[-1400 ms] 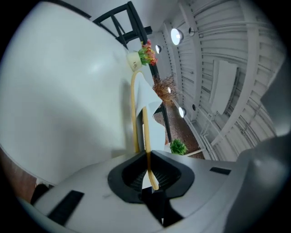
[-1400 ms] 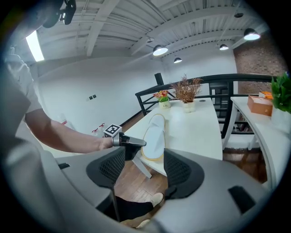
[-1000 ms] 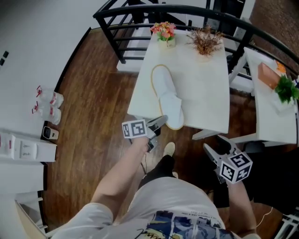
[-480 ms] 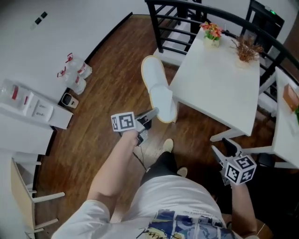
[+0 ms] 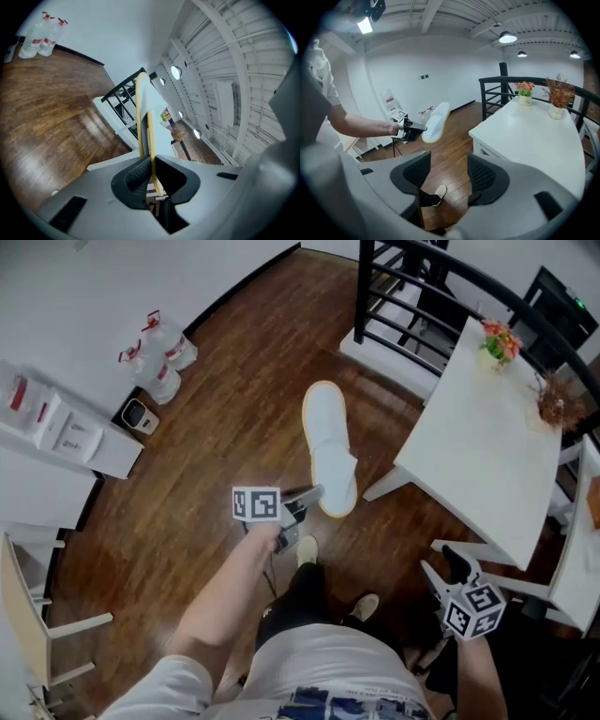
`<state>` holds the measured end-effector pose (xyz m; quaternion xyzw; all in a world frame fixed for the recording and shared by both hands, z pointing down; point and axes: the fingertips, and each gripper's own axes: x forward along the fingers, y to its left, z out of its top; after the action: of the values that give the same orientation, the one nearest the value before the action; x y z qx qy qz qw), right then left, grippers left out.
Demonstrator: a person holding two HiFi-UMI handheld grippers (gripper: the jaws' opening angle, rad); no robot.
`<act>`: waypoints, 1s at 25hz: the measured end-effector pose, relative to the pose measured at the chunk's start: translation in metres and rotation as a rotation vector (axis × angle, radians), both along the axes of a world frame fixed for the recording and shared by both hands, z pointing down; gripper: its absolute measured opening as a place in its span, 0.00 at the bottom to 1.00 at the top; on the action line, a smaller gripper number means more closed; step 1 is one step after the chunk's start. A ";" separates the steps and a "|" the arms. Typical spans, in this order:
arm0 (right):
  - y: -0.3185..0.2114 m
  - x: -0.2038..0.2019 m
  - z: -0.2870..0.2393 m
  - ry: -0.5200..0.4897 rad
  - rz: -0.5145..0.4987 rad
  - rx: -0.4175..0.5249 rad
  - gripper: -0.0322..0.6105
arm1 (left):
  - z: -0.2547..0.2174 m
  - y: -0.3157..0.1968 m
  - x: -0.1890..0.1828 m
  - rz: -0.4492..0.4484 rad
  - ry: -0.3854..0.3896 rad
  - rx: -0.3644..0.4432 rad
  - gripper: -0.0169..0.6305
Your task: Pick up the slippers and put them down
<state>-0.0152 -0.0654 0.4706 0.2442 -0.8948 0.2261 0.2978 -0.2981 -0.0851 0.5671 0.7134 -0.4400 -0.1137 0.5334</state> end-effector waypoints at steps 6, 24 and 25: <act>-0.042 -0.114 0.063 0.043 -0.034 -0.010 0.42 | 0.131 -0.034 -0.059 0.094 -0.004 -0.114 0.07; -0.061 -0.182 0.508 0.156 -0.133 -0.191 0.41 | 0.724 -0.066 -0.086 0.140 -0.086 -0.343 0.07; -0.066 -0.188 0.531 0.163 -0.145 -0.198 0.41 | 0.743 -0.064 -0.088 0.140 -0.096 -0.352 0.07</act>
<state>-0.2033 -0.1318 1.0018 0.1660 -0.8562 0.2706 0.4076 -0.3857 -0.1489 1.3098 0.6426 -0.4272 0.0365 0.6350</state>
